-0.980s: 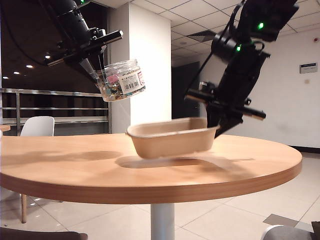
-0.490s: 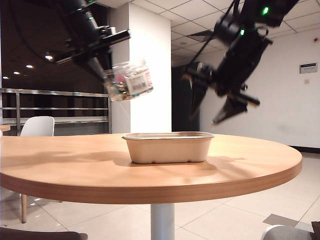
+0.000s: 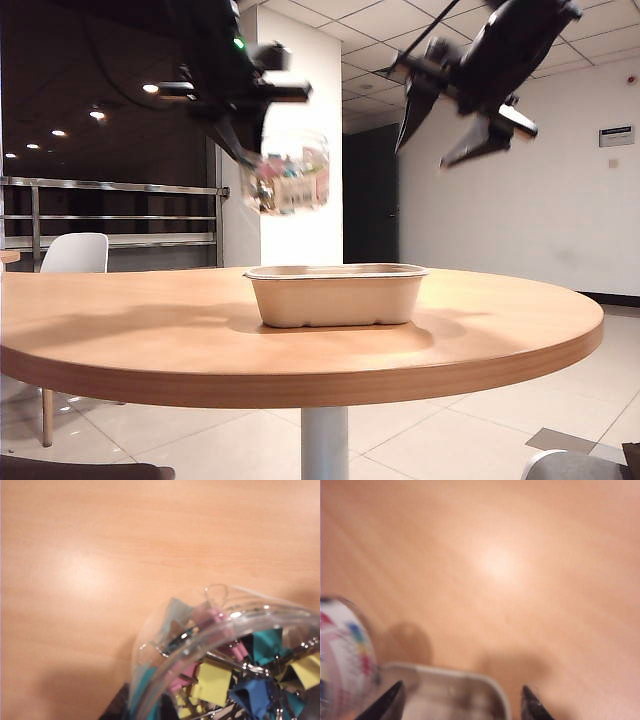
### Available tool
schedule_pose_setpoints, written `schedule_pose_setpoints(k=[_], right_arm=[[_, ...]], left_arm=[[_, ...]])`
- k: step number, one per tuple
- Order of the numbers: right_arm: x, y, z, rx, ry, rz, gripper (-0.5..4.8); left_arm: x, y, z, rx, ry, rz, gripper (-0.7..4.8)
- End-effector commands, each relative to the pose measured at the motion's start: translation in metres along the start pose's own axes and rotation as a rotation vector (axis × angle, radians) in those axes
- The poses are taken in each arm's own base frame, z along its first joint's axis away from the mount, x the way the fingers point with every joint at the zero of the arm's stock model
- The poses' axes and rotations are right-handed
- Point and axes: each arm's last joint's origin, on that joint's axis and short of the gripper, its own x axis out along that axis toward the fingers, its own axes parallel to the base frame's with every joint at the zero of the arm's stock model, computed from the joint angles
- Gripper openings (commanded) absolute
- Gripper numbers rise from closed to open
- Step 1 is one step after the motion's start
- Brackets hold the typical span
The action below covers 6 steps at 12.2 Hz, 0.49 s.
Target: Pick up the box filled with clips, pour some clips from it into the rectangular paper box, and then put the clip box back on the table.
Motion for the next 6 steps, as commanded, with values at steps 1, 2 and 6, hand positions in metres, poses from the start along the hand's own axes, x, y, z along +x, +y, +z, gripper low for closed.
schedule_pose_setpoints(k=[1,2,6], right_arm=[[-0.013,0.005,0.015,-0.032,-0.115,0.039,2.93],[-0.016,0.005,0.019,-0.041,-0.143,0.044,2.93],[-0.021,0.006,0.024,-0.084,-0.179,0.071,2.93]], left_arm=[[0.011,-0.014,-0.001,0.069,-0.007,0.064,-0.06],[0.015,-0.021,-0.002,0.099,-0.006,0.080,-0.06],[0.014,-0.057,0.004,0.292,-0.123,0.183,-0.06]])
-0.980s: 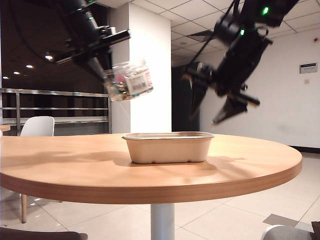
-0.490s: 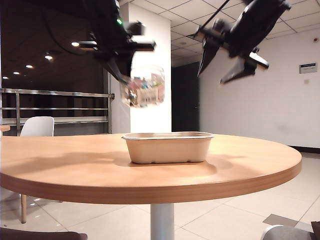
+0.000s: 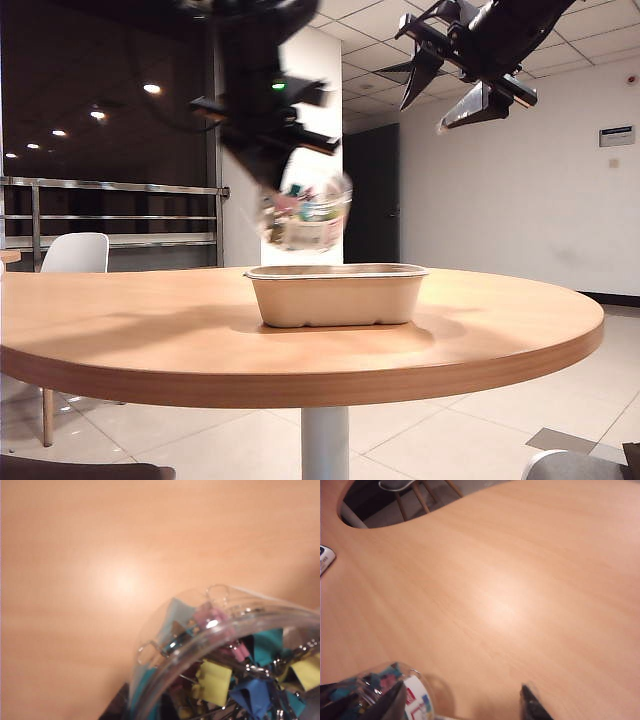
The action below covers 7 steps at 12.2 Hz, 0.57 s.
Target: Pick up the box filled with clips, pour some clips from it into the rectangular paper box, and then put the clip box back on the table.
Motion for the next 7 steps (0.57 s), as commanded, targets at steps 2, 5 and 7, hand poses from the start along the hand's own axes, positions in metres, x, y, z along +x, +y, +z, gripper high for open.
schedule_pose_setpoints(k=[2,5,7], right_arm=[[-0.008,0.000,0.006,-0.029,-0.004,0.042,2.92],[-0.015,-0.020,0.010,-0.003,0.010,0.001,2.92],[-0.022,-0.040,0.015,0.024,0.005,-0.014,2.92]], left_arm=[[-0.013,-0.016,0.015,0.135,-0.124,0.121,-0.06],[-0.003,-0.028,0.003,0.198,-0.122,0.164,-0.06],[0.011,-0.039,-0.012,0.211,-0.192,0.236,-0.06]])
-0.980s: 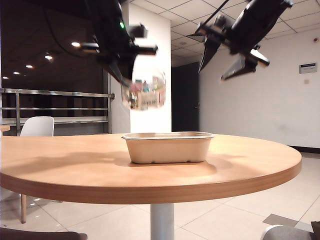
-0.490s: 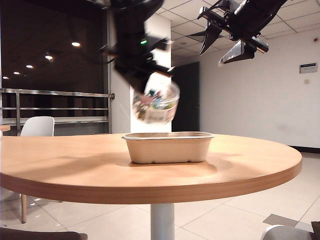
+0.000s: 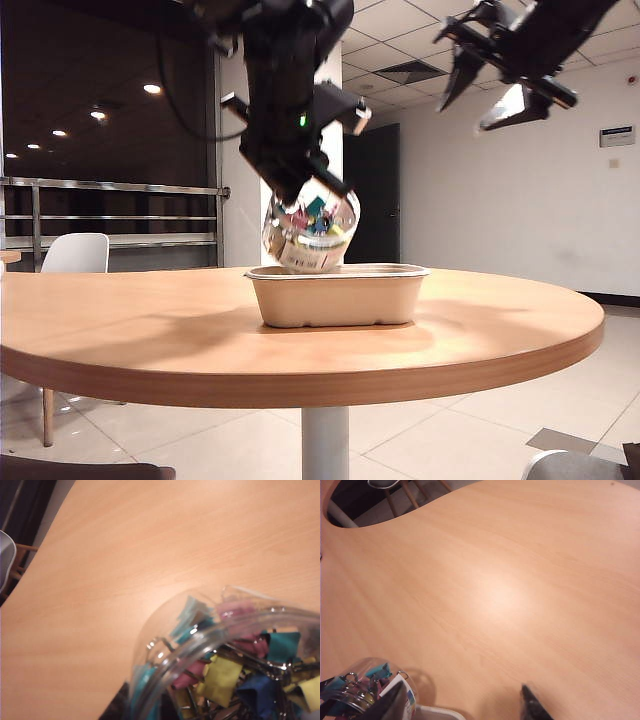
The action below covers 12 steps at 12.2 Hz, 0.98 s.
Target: Pick up the box filled with clips, pour some clips from it into the rectangular paper box, and then put the clip box back on the table.
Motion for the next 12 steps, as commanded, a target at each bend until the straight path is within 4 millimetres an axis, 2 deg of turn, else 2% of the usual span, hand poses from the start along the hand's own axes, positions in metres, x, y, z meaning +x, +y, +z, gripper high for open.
schedule_pose_setpoints(k=[1,8,11,12], right_arm=[[-0.006,-0.006,0.006,-0.001,-0.024,0.009,2.92],[-0.008,-0.010,0.008,-0.010,-0.023,0.014,2.69],[-0.008,-0.010,0.007,-0.009,-0.018,0.031,2.69],[-0.008,-0.009,0.007,-0.009,-0.016,0.034,2.70]], left_arm=[[-0.001,-0.003,0.004,-0.032,-0.102,0.093,-0.06],[-0.012,-0.023,-0.003,-0.039,-0.307,0.209,-0.06],[-0.013,-0.031,-0.026,-0.040,-0.460,0.298,-0.06],[-0.012,-0.034,-0.031,-0.032,-0.463,0.292,-0.06]])
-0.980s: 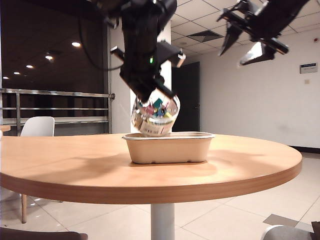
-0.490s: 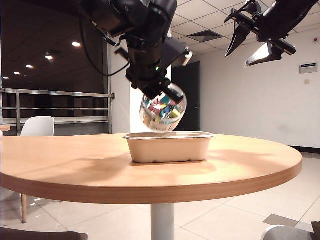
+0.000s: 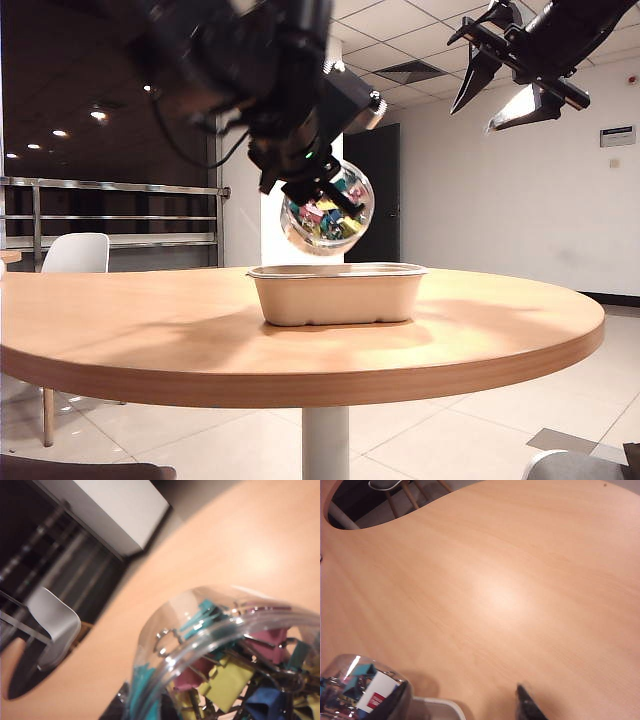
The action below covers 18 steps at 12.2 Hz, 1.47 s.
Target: Pick up the box filled with clips, pour some clips from it into the rectangular paper box, and then put the clip box back on the table.
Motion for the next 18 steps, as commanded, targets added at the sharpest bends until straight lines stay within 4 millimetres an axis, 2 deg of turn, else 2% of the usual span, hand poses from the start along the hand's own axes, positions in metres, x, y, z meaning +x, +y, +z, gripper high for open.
schedule_pose_setpoints(k=[1,3,4,12,18], right_arm=[[-0.003,0.004,0.003,-0.013,-0.009,0.041,2.69],[-0.003,0.004,0.003,-0.012,-0.008,0.044,2.69],[-0.003,0.004,0.002,-0.008,0.007,0.051,2.70],[-0.003,0.003,-0.003,-0.010,0.059,0.044,2.69],[-0.003,0.002,-0.004,-0.007,0.072,0.041,2.69]], left_arm=[[-0.005,0.007,0.004,-0.044,-0.107,0.052,-0.06],[-0.010,0.020,0.017,-0.091,-0.302,0.130,-0.06],[-0.014,0.016,0.010,-0.074,-0.386,0.115,-0.06],[-0.004,-0.019,-0.016,0.005,-0.390,0.079,-0.06],[0.008,-0.017,-0.032,0.102,-0.419,0.128,-0.06]])
